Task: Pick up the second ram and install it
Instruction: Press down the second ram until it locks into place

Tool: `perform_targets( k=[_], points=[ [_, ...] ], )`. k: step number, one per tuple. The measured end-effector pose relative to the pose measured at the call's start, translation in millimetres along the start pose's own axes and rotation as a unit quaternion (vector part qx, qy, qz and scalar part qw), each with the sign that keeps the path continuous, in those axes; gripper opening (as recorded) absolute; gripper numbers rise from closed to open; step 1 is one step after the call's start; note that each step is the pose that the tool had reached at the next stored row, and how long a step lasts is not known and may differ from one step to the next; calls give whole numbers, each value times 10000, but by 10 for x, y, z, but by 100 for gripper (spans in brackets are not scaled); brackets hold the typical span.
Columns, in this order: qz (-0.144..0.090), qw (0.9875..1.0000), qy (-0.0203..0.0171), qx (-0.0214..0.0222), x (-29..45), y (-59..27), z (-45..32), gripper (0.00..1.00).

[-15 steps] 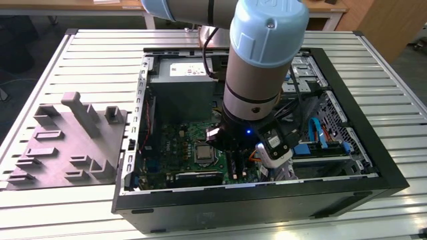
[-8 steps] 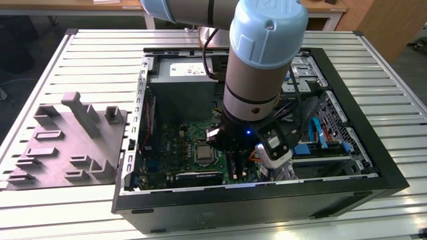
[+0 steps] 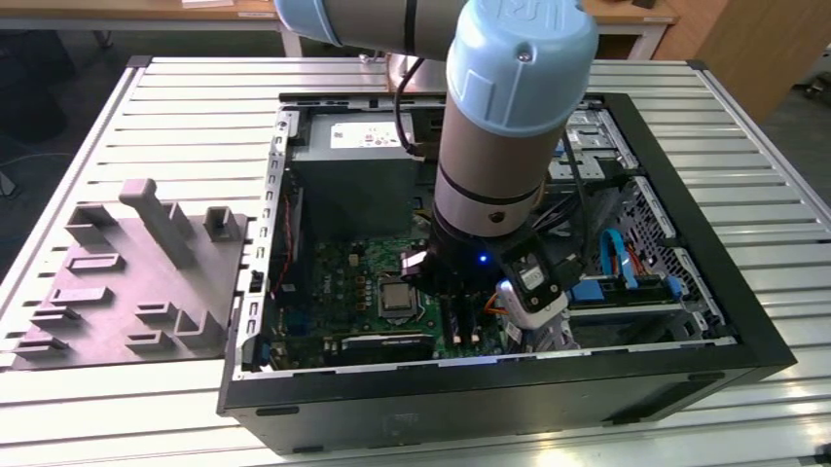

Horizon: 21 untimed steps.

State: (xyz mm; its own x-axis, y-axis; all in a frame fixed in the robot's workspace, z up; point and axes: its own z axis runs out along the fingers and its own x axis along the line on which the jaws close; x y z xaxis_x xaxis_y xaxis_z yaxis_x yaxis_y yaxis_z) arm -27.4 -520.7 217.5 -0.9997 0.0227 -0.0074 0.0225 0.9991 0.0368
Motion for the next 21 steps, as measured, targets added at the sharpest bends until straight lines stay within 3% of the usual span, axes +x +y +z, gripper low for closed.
perform_targets(
  k=[8,11,21],
  points=[
    [0,10000,0,0,0,0,4,10],
    [0,10000,-4,-14,-1,4,-28,10],
    [0,10000,0,22,-3,14,-384,10]
  ],
)
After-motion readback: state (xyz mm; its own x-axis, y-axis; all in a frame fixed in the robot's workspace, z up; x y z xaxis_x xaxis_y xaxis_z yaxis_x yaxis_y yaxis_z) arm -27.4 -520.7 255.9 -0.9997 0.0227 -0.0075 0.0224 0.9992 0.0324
